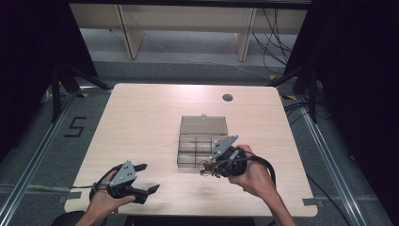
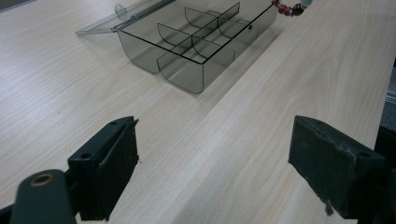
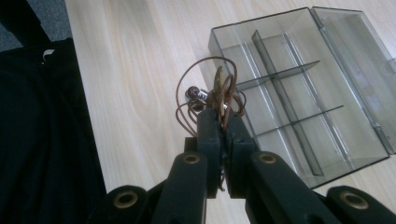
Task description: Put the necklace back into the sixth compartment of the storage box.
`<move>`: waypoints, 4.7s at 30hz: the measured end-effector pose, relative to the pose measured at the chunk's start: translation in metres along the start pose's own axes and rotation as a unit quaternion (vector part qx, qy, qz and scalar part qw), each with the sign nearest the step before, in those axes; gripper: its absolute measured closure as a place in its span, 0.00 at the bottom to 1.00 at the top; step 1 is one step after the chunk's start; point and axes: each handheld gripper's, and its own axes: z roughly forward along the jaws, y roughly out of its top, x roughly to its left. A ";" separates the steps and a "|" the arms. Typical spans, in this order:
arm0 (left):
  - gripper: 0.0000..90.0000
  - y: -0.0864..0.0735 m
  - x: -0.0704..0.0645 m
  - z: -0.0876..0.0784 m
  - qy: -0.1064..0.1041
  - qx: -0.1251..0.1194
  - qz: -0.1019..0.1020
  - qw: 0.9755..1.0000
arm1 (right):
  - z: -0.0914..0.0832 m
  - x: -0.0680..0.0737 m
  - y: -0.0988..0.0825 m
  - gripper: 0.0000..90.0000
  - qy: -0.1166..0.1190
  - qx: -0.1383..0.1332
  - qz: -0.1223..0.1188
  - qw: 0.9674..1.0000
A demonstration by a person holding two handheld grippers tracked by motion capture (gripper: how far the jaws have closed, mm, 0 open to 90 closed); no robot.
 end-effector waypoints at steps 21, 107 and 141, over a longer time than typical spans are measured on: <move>0.17 0.000 0.002 0.001 0.001 0.005 0.008 1.000 | -0.007 -0.038 -0.002 0.97 -0.016 0.028 0.049 0.998; 0.17 -0.001 0.000 0.001 -0.002 -0.002 -0.007 1.000 | 0.041 -0.066 -0.038 0.51 -0.014 0.027 0.139 0.990; 0.17 0.001 0.001 -0.001 -0.002 -0.002 0.005 1.000 | 0.037 -0.046 -0.052 0.36 -0.016 -0.019 0.187 0.982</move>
